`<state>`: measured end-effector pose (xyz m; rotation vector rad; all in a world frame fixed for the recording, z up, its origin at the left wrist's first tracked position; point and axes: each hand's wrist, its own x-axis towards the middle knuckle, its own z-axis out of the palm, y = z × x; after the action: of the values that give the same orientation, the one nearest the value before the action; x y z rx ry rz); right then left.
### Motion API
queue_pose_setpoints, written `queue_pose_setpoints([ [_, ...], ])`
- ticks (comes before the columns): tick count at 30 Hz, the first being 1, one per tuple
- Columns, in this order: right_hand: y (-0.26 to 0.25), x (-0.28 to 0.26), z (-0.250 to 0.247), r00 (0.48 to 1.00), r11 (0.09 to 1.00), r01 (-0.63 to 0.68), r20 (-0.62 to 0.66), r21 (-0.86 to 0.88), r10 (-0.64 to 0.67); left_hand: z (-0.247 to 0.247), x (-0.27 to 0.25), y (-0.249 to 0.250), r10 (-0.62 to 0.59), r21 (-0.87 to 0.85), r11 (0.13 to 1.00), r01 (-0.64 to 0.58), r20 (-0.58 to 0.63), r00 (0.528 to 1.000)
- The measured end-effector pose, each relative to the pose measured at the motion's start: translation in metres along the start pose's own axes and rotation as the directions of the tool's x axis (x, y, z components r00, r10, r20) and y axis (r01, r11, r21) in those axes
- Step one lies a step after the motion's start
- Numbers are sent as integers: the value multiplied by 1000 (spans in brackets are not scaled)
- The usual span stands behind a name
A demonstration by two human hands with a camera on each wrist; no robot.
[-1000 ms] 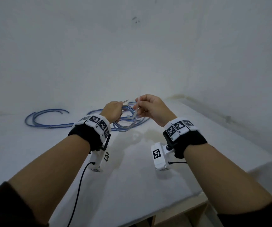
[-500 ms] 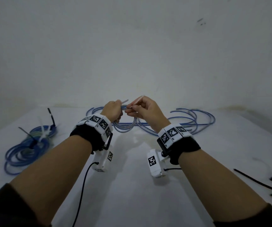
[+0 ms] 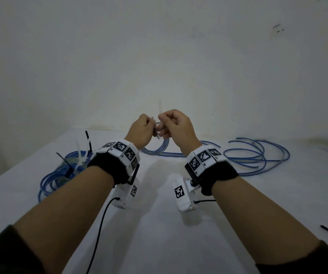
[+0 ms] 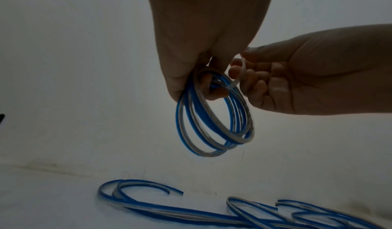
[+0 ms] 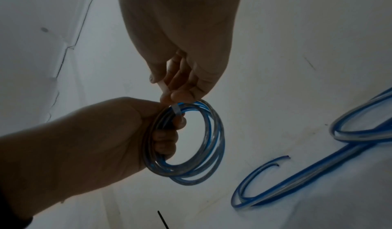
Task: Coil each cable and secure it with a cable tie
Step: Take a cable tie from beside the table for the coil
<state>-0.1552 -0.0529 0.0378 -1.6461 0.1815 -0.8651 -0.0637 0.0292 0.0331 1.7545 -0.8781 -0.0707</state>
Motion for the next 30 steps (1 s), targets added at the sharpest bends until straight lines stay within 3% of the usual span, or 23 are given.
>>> queue_pose_setpoints([
  [9,-19,3,10,998,999,50,-36,-8,-50,-14,-2,7,79,9,997,-78,-113,990],
  [15,-27,-3,19,1000,998,3,-24,65,-2,-19,-5,16,170,25,985,-168,-182,969],
  [21,-28,-5,24,996,997,-21,-82,69,26,-26,-9,16,165,23,986,-165,-239,957],
  [30,-18,-12,34,997,996,7,-72,84,-1,-36,-12,8,128,32,992,-125,-278,952],
])
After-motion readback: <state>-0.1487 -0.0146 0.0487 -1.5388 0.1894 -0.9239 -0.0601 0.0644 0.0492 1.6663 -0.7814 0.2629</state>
